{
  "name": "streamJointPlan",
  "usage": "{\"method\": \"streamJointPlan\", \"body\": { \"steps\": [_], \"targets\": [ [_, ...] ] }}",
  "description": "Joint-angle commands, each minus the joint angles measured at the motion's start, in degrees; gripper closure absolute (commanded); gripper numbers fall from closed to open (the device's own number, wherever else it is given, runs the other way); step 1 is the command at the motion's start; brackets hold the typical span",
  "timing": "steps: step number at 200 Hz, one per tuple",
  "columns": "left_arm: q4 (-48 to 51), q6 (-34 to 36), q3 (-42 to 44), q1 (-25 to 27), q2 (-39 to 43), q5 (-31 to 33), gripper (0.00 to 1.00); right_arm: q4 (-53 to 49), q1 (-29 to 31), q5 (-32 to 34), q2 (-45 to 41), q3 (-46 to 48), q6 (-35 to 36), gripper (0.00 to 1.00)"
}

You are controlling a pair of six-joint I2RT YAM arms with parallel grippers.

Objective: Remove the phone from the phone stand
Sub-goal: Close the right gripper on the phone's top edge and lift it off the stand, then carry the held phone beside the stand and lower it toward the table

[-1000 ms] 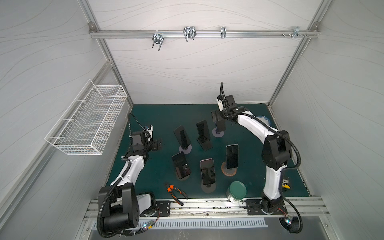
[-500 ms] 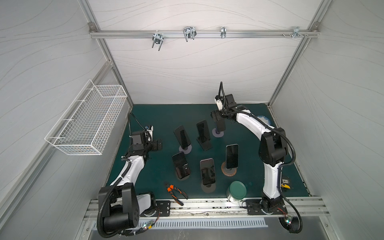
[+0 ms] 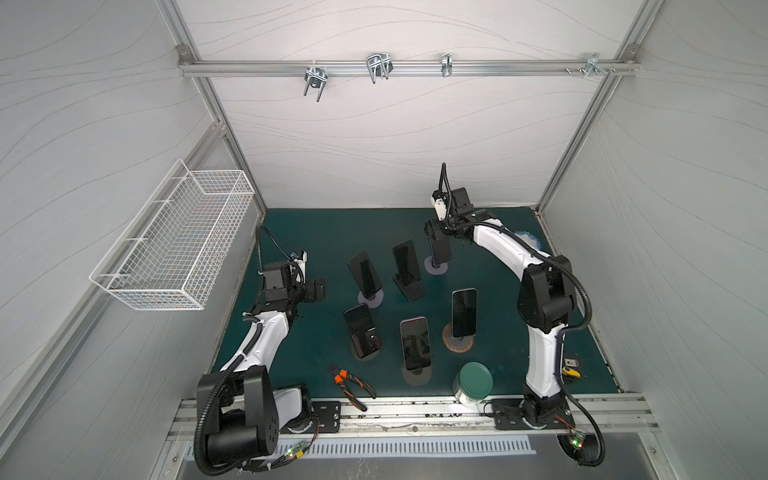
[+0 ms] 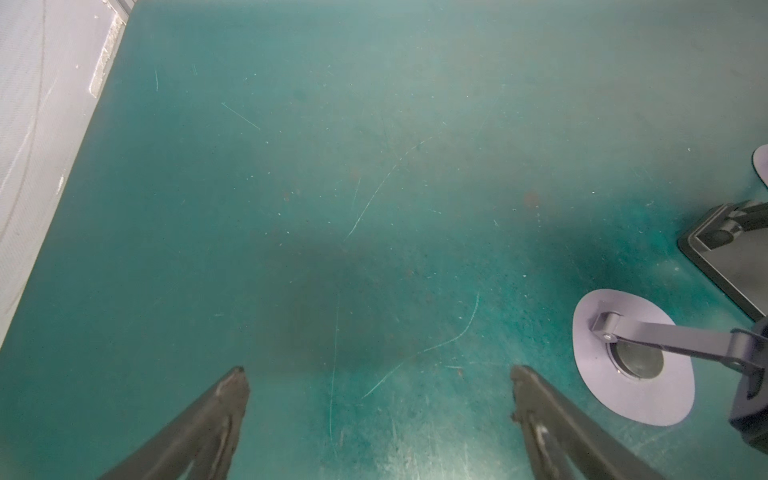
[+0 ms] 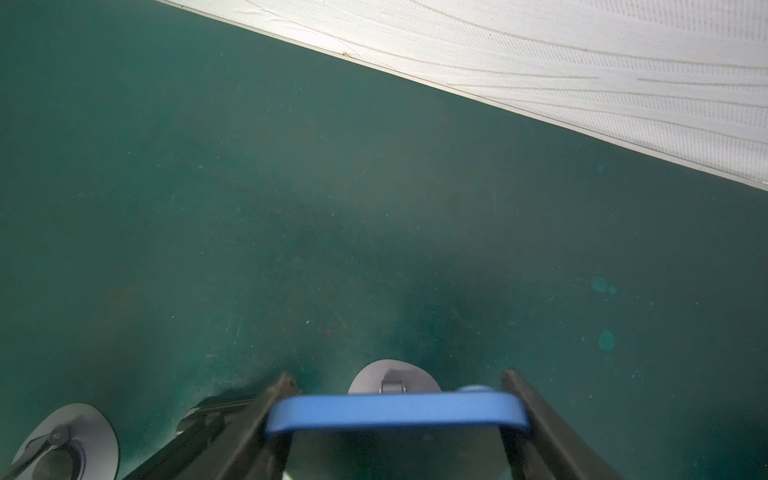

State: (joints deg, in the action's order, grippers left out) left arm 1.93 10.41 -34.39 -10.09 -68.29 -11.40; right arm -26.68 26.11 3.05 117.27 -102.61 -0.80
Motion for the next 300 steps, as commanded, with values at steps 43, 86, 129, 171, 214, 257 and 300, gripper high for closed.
{"method": "streamJointPlan", "body": {
  "steps": [43,86,129,171,214,257,300],
  "targets": [
    [-0.9,1.2,-1.0,-0.2,0.1,-0.9,0.00,-3.9,0.0,0.1,-2.6,-2.5,-3.3,0.32],
    [-0.5,1.4,-1.4,-0.1,-0.4,-1.3,0.00,-6.1,-0.1,0.3,-4.8,-5.0,-3.2,0.34],
    [-0.7,1.5,-1.0,-0.2,0.2,-1.7,0.00,-10.8,-0.2,0.3,-6.2,-9.7,-2.2,0.36],
    [-0.5,1.7,-0.8,-0.1,0.5,-1.8,0.00,-14.9,-1.5,-3.9,-10.4,-10.9,-1.6,0.36],
    [-0.6,1.5,-0.8,-0.1,0.6,-1.6,0.00,-19.8,-5.2,-6.8,-15.9,-8.6,-3.0,0.37],
    [-0.7,1.3,-0.8,-0.2,0.5,-1.1,0.00,-22.6,-9.8,-7.9,-22.2,-2.0,-4.5,0.37],
    [-0.4,1.4,-1.0,-0.2,0.3,-1.2,0.00,-24.8,-11.8,-9.0,-26.7,5.5,-4.6,0.38]
  ]
}}
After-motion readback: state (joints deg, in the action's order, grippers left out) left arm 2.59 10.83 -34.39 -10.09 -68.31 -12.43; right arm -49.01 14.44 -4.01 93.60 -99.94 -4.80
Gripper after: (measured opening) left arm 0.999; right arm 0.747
